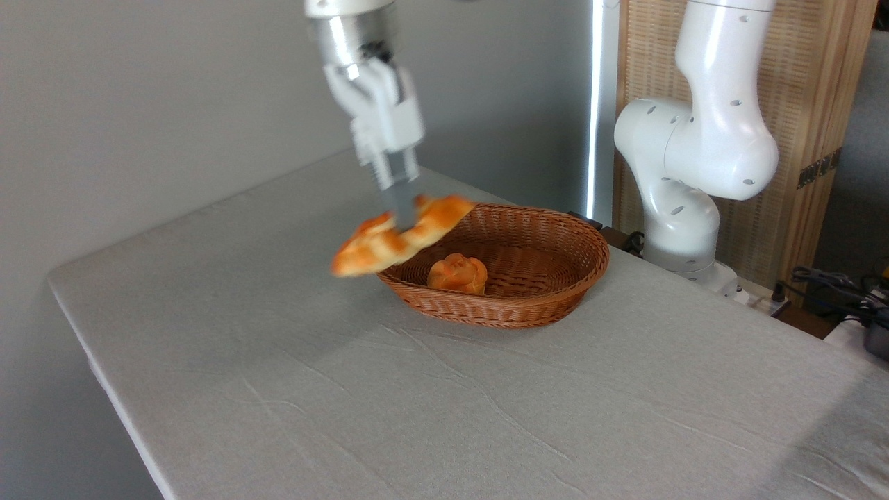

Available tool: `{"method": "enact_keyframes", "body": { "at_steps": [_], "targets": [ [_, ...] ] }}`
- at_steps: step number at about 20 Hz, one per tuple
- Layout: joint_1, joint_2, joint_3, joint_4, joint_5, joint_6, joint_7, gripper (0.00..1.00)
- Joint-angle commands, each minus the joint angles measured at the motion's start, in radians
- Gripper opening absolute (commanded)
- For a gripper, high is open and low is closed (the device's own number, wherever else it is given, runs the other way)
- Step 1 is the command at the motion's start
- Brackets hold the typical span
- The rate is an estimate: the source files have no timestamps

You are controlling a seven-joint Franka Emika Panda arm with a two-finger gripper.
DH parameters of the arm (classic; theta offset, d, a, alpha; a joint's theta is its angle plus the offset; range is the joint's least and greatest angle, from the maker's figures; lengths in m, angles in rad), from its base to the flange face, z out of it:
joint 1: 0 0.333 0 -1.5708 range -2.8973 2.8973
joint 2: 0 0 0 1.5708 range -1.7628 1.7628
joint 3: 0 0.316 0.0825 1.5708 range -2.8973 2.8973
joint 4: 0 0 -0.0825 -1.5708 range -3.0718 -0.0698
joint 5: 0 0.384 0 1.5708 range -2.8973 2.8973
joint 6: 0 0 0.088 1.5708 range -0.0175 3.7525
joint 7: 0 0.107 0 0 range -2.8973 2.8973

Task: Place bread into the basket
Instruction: 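Lift the braided roll and carry it into the wicker basket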

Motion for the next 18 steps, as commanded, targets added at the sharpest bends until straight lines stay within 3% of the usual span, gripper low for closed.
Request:
{"method": "enact_keyframes", "body": {
  "at_steps": [1,2,3,4,6,18],
  "targets": [
    [-0.040,-0.156,0.013,-0.243,-0.019,-0.040,0.070,0.00],
    [-0.051,-0.162,0.014,-0.291,-0.019,-0.037,0.092,0.01],
    [-0.063,-0.158,0.013,-0.311,-0.018,-0.037,0.095,0.09],
    [-0.092,-0.150,0.014,-0.325,-0.019,-0.033,0.095,0.29],
    [-0.126,-0.150,0.016,-0.357,-0.012,-0.017,0.095,1.00],
    [-0.140,-0.152,0.019,-0.334,-0.018,-0.023,0.086,1.00]
  ]
}}
